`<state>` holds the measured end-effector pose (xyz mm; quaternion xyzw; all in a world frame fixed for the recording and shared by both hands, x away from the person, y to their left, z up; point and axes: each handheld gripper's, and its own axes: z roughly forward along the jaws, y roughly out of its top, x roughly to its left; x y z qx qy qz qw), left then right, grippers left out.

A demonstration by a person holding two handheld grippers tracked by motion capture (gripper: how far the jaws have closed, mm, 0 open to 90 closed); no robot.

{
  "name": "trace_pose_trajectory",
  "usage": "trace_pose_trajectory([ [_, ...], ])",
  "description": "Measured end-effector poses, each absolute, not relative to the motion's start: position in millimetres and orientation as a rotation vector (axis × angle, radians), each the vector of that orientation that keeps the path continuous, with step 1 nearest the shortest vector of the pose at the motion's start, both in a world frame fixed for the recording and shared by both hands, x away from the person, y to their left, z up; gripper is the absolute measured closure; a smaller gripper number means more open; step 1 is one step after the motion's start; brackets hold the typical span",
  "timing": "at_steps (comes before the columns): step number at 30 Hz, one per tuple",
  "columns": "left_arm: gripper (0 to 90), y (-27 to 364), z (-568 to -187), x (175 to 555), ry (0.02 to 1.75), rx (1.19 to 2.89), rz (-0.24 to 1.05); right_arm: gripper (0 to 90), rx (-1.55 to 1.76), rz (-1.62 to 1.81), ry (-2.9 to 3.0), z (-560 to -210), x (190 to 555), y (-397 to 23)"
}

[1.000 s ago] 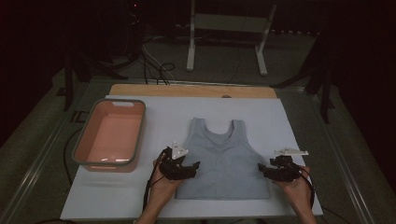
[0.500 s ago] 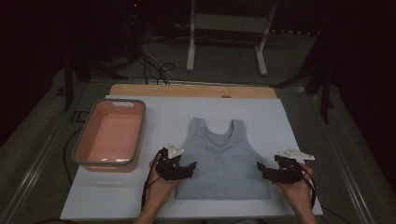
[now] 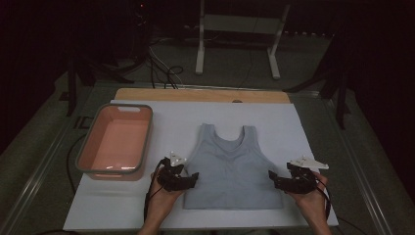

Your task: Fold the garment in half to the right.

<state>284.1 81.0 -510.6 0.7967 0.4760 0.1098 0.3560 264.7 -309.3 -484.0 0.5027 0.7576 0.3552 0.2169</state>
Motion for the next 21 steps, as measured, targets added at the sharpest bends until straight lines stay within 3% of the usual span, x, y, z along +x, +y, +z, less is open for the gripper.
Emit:
trace_pose_trajectory([
  [16, 39.8, 82.4, -516.7, 290.9, 1.268, 2.039, 0.164, 21.2, 1.336, 1.003, 2.130, -481.8, 261.7, -296.3],
  [18, 44.6, 81.0, -516.5, 290.8, 1.261, 2.037, 0.157, 21.2, 1.329, 1.006, 2.133, -481.5, 261.3, -294.6],
  [21, 59.7, 79.4, -517.3, 292.3, 1.255, 2.006, 0.107, 21.5, 1.319, 1.014, 2.142, -481.5, 261.1, -291.8],
])
